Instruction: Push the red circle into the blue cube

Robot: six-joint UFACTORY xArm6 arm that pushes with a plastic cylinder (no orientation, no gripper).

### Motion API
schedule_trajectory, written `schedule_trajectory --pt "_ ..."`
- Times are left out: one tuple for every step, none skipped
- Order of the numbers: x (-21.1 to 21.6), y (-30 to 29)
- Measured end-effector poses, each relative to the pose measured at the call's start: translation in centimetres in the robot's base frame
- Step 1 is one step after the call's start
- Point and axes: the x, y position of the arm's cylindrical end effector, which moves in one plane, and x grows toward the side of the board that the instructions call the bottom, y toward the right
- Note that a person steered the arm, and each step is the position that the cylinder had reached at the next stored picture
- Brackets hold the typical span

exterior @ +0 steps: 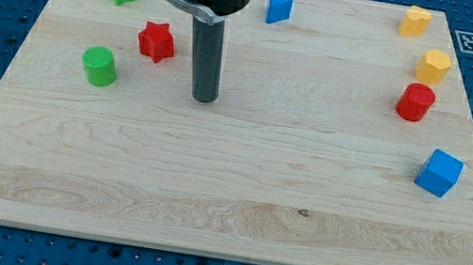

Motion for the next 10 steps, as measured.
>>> schedule_trajectory --pt "0.4 0.9" --pt "3.4 1.7" --pt "5.8 4.7" --pt "8.8 10.3" --pt "12.4 16.1" --pt "14.6 22.7" --pt "14.8 29.8" --pt "14.2 33.7" --pt "11.7 33.7" --pt "11.0 33.7"
